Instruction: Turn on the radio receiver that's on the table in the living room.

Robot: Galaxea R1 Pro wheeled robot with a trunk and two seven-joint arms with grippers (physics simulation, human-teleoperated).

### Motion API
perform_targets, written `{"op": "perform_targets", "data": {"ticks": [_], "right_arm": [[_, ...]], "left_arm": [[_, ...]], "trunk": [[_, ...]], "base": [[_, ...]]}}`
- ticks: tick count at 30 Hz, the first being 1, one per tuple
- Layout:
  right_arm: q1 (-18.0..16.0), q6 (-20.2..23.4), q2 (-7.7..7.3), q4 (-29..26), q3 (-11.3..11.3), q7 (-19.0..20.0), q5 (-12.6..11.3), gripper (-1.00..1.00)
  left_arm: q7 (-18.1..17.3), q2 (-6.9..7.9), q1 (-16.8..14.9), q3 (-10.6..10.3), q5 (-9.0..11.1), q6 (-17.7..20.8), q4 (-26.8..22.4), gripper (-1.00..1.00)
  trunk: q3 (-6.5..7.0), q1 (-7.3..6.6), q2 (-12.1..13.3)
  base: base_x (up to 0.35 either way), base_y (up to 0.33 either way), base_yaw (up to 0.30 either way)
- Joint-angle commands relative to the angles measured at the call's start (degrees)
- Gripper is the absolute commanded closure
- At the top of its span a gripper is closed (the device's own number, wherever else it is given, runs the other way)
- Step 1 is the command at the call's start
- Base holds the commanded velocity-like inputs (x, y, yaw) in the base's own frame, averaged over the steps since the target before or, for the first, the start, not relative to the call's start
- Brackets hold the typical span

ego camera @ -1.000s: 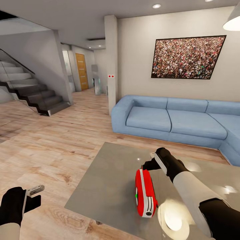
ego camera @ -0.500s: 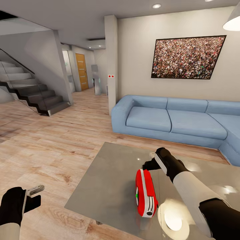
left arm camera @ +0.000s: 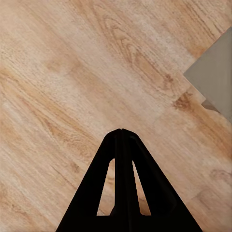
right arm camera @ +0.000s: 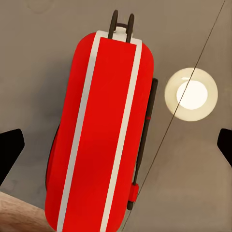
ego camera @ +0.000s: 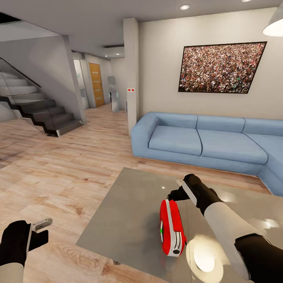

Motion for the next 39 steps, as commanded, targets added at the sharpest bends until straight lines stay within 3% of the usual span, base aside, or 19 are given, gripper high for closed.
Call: {"op": "perform_targets", "data": {"ticks": [1,39], "right_arm": [[-0.01,0.00,0.00,-0.01,0.00,-0.01,0.00,-1.00],[-0.02,0.00,0.00,-0.16,0.00,-0.02,0.17,-1.00]], "left_arm": [[0.00,0.00,0.00,0.00,0.00,0.00,0.00,1.00],[0.00,-0.07,0.00,-0.09,0.00,0.00,0.00,1.00]], "trunk": [[0.00,0.00,0.00],[0.00,0.00,0.00]], "base": [[0.000,0.000,0.000],[0.000,0.000,0.000]]}}
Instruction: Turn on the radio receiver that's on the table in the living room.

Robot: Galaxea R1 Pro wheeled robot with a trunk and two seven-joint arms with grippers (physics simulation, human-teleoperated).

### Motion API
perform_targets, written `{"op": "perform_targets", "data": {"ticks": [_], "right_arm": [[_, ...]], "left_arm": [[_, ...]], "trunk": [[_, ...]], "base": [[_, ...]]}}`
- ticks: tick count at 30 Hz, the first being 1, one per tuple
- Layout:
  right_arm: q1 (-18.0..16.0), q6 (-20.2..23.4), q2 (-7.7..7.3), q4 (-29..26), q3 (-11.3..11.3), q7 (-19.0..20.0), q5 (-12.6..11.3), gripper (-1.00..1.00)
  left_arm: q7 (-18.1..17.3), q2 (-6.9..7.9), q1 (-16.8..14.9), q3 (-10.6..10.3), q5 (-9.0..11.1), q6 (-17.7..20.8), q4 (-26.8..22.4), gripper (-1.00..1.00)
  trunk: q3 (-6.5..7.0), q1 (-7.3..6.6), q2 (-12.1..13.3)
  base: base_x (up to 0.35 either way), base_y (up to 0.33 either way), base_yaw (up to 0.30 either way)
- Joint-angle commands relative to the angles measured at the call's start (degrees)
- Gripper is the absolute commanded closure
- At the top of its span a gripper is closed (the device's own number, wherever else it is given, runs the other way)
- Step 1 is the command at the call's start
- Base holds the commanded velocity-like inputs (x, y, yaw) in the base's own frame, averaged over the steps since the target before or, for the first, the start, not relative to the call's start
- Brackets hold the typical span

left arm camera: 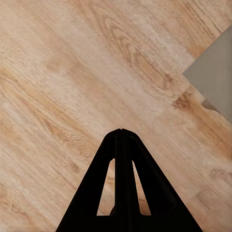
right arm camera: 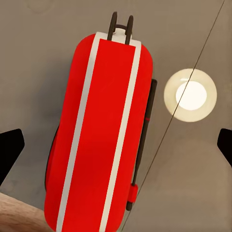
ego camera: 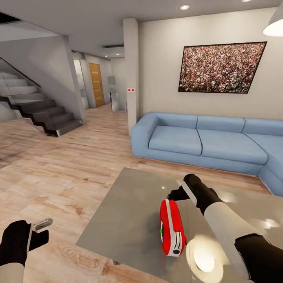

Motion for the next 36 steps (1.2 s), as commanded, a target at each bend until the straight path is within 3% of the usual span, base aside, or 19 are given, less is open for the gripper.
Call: {"op": "perform_targets", "data": {"ticks": [1,16,36], "right_arm": [[0.00,0.00,0.00,0.00,0.00,0.00,0.00,-1.00],[0.00,0.06,0.00,0.00,0.00,0.00,0.00,-1.00],[0.00,0.09,0.00,-0.09,0.08,0.00,-0.02,-1.00]], "left_arm": [[0.00,-0.04,0.00,0.00,0.01,0.00,0.00,1.00],[0.00,-0.11,0.00,0.00,0.33,-0.17,-0.08,1.00],[0.00,0.22,0.00,0.17,0.26,-0.09,-0.35,1.00]], "trunk": [[0.00,0.00,0.00],[0.00,0.00,0.00],[3.59,-4.39,8.02]], "base": [[0.000,0.000,0.000],[0.000,0.000,0.000],[0.000,0.000,0.000]]}}
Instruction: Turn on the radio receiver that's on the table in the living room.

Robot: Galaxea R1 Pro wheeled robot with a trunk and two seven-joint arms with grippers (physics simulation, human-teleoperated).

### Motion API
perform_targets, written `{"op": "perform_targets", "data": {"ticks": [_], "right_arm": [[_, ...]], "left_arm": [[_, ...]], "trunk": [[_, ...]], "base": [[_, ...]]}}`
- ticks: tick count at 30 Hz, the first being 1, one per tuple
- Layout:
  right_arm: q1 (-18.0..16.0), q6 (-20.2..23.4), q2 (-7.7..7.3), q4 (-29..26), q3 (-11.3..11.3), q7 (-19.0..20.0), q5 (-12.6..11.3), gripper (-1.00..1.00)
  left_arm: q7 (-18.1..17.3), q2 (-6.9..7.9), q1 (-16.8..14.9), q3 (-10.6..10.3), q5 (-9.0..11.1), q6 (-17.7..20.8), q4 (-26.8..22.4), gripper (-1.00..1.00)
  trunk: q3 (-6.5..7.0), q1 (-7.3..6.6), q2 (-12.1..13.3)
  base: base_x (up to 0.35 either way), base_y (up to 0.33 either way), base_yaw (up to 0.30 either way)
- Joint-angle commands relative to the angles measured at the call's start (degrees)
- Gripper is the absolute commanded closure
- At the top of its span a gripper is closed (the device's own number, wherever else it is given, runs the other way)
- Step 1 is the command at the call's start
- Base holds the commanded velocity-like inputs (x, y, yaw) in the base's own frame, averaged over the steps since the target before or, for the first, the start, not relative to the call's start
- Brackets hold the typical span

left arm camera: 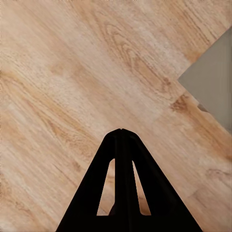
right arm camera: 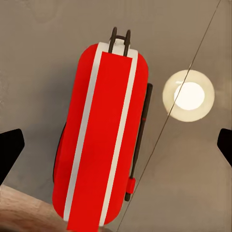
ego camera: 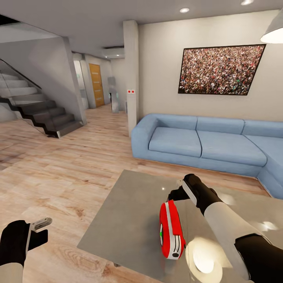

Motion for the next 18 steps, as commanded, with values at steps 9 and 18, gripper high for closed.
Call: {"op": "perform_targets", "data": {"ticks": [9,18], "right_arm": [[0.01,0.02,0.00,-0.08,-0.04,0.00,-0.02,-1.00],[0.00,0.00,0.00,-0.09,-0.07,0.00,-0.05,-1.00]], "left_arm": [[0.00,-0.12,0.00,-0.06,0.00,0.01,0.07,1.00],[0.00,-0.15,0.00,-0.08,0.00,0.01,0.09,1.00]], "trunk": [[1.62,-1.98,3.63],[3.24,-3.96,7.23]], "base": [[0.000,0.000,0.000],[0.000,0.000,0.000]]}}
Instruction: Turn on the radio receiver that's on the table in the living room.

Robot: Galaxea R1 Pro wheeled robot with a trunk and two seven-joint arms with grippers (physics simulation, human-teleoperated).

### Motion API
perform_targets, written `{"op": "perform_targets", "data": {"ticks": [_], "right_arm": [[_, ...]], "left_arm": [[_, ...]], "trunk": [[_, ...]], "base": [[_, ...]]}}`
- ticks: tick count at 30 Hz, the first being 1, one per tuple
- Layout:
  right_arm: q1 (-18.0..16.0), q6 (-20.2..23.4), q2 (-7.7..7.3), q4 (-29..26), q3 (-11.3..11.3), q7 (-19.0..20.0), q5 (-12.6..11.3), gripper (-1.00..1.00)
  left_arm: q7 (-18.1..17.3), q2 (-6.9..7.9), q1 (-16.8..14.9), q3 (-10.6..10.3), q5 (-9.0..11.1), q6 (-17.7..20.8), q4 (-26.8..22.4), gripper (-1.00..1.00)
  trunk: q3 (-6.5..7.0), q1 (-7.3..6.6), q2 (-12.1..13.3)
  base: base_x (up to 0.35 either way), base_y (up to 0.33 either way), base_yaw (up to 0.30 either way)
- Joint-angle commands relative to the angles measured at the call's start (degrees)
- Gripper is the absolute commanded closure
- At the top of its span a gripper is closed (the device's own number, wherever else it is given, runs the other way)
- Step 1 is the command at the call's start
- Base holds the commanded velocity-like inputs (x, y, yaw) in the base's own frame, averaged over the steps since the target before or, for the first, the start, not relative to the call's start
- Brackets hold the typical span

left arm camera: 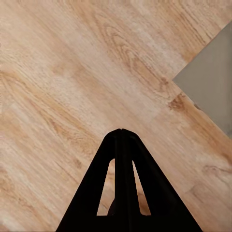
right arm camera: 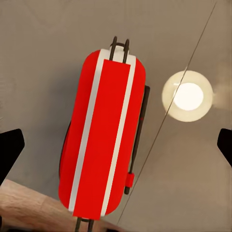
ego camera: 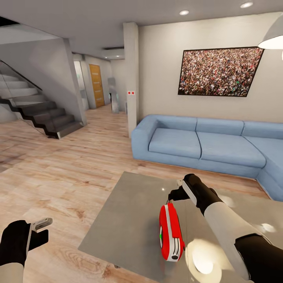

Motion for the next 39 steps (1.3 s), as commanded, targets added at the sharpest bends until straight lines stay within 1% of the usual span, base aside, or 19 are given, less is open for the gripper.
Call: {"op": "perform_targets", "data": {"ticks": [1,39], "right_arm": [[0.00,0.02,0.00,0.00,0.00,0.00,0.00,-1.00],[0.00,0.00,0.00,0.00,-0.01,0.00,-0.02,-1.00]], "left_arm": [[0.00,0.00,0.00,0.00,0.00,0.00,0.00,1.00],[0.00,-0.01,0.00,0.00,0.00,0.00,0.09,1.00]], "trunk": [[0.18,-0.23,0.42],[7.01,-8.57,15.66]], "base": [[0.000,0.000,0.000],[0.000,0.000,0.000]]}}
